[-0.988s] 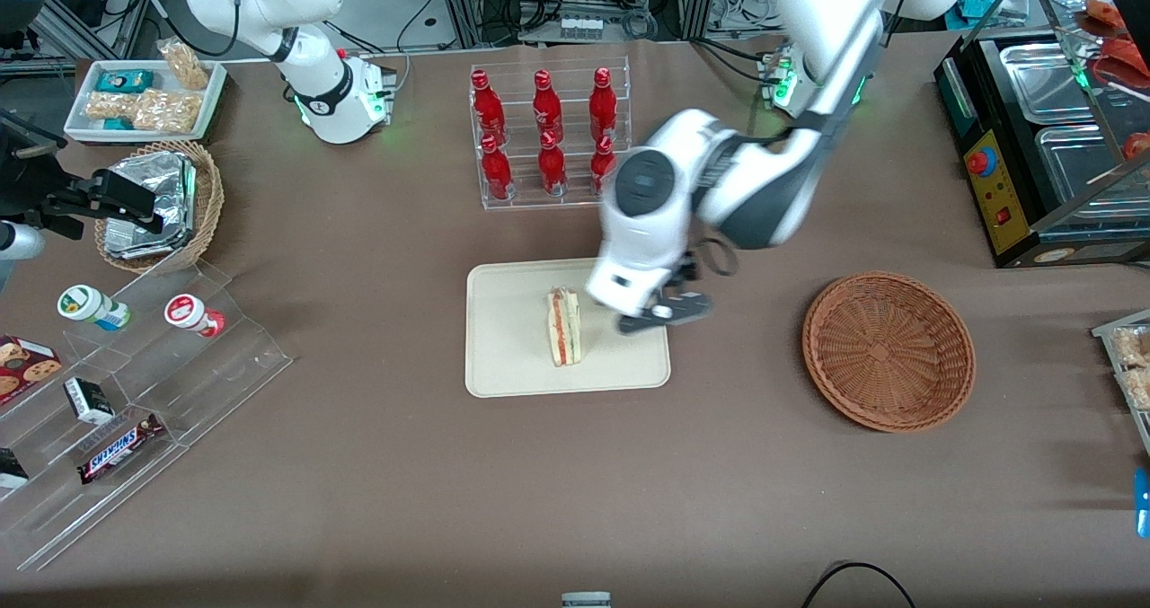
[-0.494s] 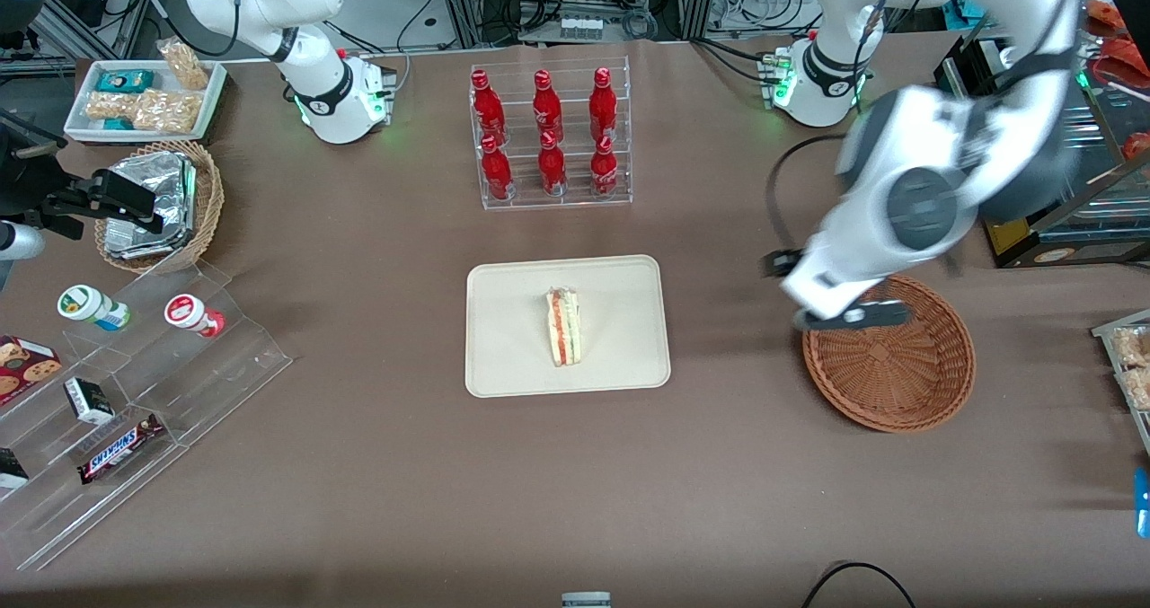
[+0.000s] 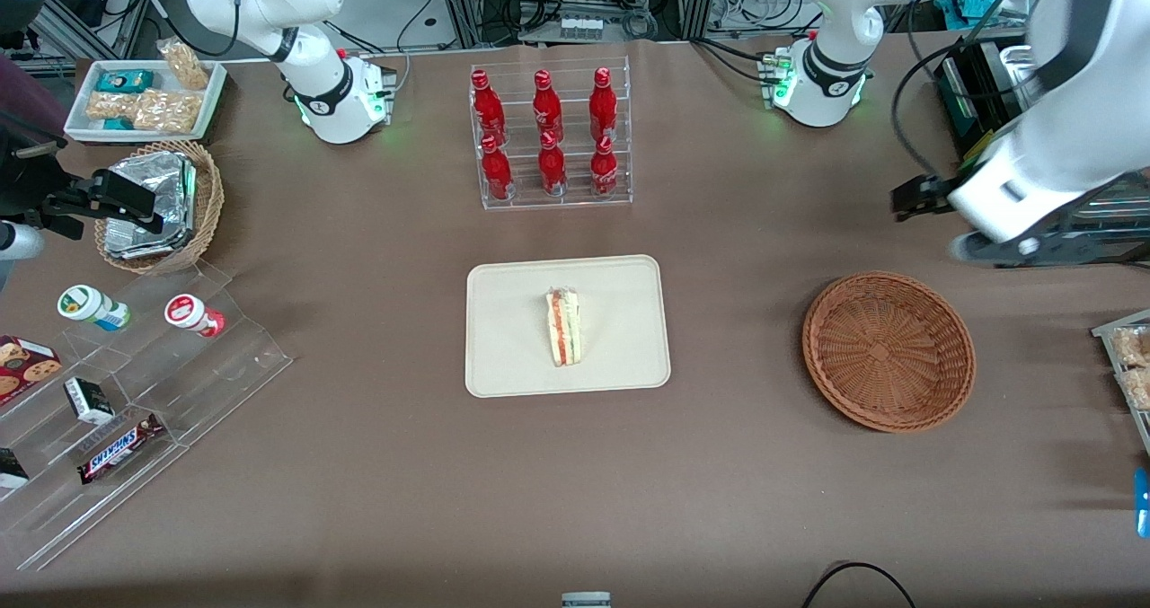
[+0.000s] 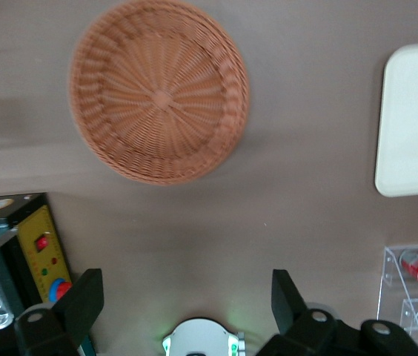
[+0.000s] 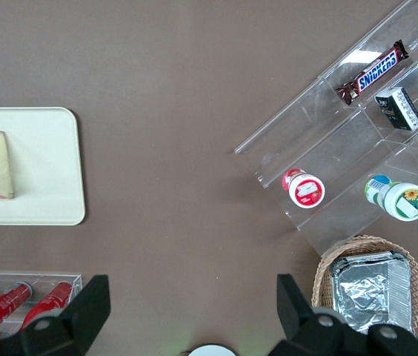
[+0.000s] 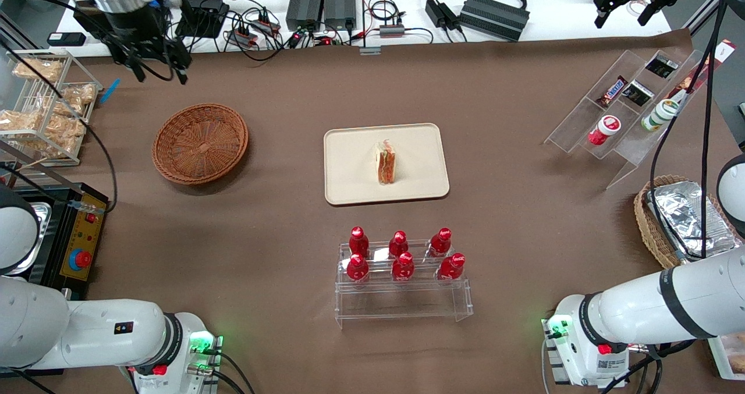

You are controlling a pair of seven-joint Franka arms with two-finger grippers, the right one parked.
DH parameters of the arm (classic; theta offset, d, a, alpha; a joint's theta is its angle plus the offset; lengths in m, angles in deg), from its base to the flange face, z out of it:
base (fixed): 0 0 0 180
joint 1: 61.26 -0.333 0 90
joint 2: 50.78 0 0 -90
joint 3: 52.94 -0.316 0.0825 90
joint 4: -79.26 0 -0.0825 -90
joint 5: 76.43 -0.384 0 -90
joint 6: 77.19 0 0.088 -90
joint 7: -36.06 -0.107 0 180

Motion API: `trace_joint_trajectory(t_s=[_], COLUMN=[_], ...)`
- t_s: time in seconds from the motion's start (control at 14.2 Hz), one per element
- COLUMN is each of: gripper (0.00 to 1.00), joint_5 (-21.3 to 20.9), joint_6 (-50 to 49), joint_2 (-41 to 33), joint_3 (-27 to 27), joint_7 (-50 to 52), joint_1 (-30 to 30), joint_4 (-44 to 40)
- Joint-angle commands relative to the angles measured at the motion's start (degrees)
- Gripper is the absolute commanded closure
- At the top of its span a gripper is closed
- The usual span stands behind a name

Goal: Place sandwich from basket to tray

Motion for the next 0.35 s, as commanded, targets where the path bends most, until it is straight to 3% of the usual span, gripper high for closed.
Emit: trace_joint_trajectory(t_s=[0.0, 0.28], gripper=[0.00, 0.00], joint_5=[0.76, 0.94], joint_6=[-0.06, 2.14], joint_2=[-1.60, -2.04], joint_3=[-4.23, -5.92], joint_7=[-1.43, -1.25], joint_1=[-0.35, 0.18], joint_4=[-2.31, -2.40])
